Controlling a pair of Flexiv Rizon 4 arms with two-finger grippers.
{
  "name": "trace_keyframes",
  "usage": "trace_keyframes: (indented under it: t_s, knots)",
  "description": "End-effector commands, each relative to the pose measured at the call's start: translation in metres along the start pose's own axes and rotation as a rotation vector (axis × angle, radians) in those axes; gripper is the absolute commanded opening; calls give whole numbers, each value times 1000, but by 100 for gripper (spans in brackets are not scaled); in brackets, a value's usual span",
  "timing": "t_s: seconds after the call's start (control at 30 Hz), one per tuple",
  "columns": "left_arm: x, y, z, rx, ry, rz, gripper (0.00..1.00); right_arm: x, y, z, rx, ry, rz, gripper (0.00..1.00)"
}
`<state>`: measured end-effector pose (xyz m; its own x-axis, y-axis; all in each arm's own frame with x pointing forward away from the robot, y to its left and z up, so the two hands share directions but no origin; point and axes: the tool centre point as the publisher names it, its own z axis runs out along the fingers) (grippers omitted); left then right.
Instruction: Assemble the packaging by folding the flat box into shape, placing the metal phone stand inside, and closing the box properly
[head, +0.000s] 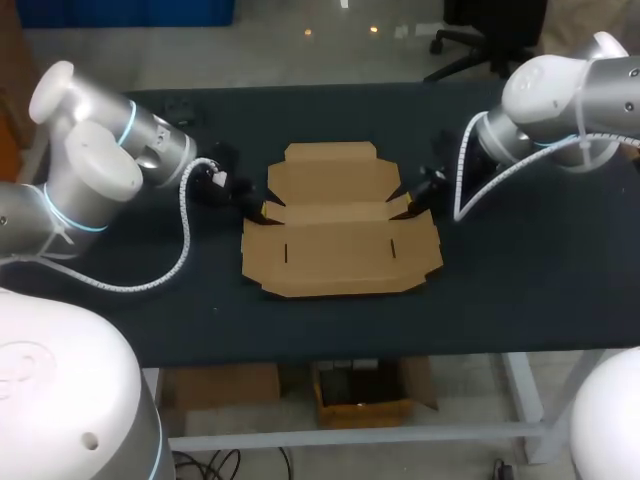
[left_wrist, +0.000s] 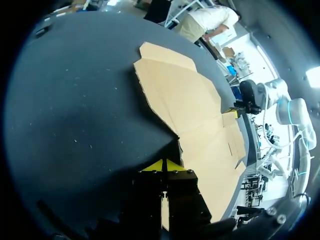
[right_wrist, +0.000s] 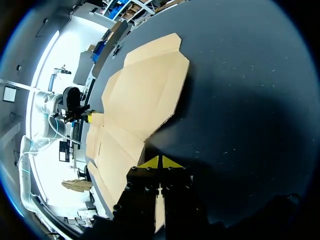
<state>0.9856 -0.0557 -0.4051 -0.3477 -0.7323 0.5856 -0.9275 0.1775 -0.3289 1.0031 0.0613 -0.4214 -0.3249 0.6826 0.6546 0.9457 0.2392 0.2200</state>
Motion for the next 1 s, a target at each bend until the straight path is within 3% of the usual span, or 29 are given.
trace_keyframes:
  t_s: [0.03, 1.0]
  knots:
    - [7, 1, 0, 0, -20, -2, 0, 3, -1, 1, -3, -11, 1, 0]
    - [22, -5, 0, -11, -85, 24, 0, 17, 0, -4, -21, -101, 25, 0]
